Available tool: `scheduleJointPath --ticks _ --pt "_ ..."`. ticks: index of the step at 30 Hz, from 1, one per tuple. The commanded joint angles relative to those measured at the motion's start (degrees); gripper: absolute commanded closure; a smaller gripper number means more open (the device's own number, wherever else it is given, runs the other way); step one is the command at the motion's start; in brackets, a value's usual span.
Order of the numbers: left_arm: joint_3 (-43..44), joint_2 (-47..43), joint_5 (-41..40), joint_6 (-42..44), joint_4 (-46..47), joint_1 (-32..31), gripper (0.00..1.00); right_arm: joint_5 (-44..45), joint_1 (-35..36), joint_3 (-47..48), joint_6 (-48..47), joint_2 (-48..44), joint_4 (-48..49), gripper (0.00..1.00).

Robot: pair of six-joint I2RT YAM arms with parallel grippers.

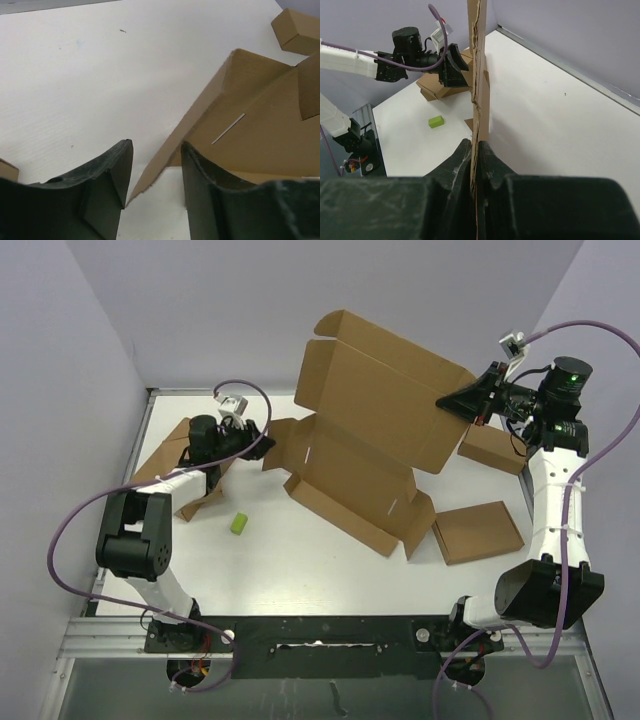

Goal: Fold the paper box

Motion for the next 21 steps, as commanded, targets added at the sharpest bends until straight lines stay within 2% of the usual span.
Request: scheduleJointPath --ticks 1,4,8,13,17,21 --pt "2.2 1.6 3.5 0.9 3.5 -0.4 0.7 -1.2 0.2 1.6 -1.0 -1.3 1.8 1.0" --pt "-0.5 -0.7 3.4 0.6 3.7 -0.4 0.89 -1.2 0.6 2.3 -4.5 -0.9 -0.5 1.0" --pt "-7.3 -7.0 0.4 0.4 6.1 -1.0 0.98 -1.2 3.5 5.5 -10.8 0.7 -5.5 1.0" --pt "-16.3 -16.3 -6.2 -0.4 8.5 -2.6 1.0 2.3 9.2 14.3 -19.7 4.8 -13.9 1.0" --pt "-22.5 -23.4 -13.3 0.4 9.2 -6.4 1.0 3.7 14.1 19.0 -28.8 7.2 -22.2 1.0" --pt "-30.4 -30.0 -22.1 0.1 11.9 -10.4 1.0 3.1 16.1 14.1 -23.9 5.8 -19.8 1.0"
